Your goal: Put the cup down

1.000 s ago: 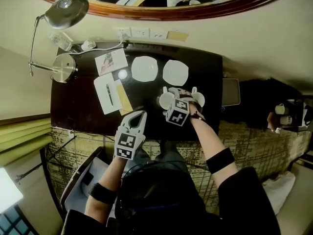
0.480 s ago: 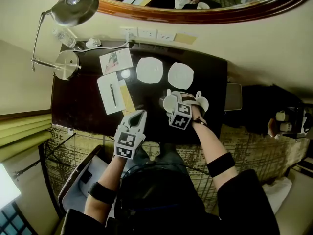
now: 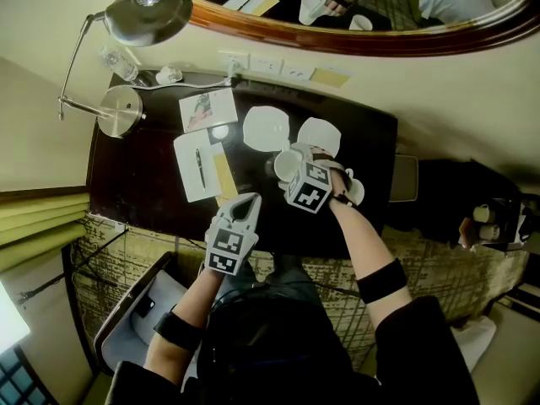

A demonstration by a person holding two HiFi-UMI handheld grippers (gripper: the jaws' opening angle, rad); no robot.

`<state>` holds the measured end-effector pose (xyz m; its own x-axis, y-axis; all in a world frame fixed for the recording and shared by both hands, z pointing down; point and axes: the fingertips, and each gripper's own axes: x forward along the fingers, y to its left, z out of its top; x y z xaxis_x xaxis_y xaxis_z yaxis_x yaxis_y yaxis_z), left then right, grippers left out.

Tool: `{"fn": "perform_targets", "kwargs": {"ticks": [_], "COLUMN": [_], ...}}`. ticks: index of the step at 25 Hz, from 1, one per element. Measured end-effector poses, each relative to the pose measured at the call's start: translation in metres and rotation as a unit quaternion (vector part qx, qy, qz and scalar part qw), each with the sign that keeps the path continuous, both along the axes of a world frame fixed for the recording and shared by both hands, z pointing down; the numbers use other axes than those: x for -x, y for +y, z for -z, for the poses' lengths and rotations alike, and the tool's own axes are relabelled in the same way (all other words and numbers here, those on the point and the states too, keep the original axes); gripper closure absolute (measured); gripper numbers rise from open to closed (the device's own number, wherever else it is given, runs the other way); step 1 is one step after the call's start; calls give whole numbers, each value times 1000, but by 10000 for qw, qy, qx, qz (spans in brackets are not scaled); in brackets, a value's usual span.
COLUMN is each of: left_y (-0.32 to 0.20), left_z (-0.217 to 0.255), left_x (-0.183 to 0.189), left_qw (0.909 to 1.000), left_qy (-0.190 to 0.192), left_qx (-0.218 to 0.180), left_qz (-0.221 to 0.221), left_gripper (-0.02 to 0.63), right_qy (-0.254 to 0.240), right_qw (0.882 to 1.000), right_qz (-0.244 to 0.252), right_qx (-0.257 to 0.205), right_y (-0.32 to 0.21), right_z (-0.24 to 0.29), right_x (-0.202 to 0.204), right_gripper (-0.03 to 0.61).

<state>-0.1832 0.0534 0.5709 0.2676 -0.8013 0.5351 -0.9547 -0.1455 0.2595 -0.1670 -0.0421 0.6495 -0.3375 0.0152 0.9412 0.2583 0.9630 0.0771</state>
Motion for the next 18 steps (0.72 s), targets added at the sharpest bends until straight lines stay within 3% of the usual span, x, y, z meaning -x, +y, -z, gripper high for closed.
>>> {"fn": "perform_targets", "kwargs": {"ticks": [9,18], "left_y": [-29,-35], "left_z": [15,5], "left_x": [15,34], "left_qw": [9996,9997], "left_qy": [59,101], "left_qx": [-266,-220], "left_qz": [22,76], "left_gripper": [612,613], "right_qy": [-250,-256], "right_qw": [9990,9982], "right_qz": [-309,-535], "right_qx": [-180,-42], "right_y": [-57,-75], "right_z": [10,-15], "right_x": [73,101], "right_gripper": [138,138]}}
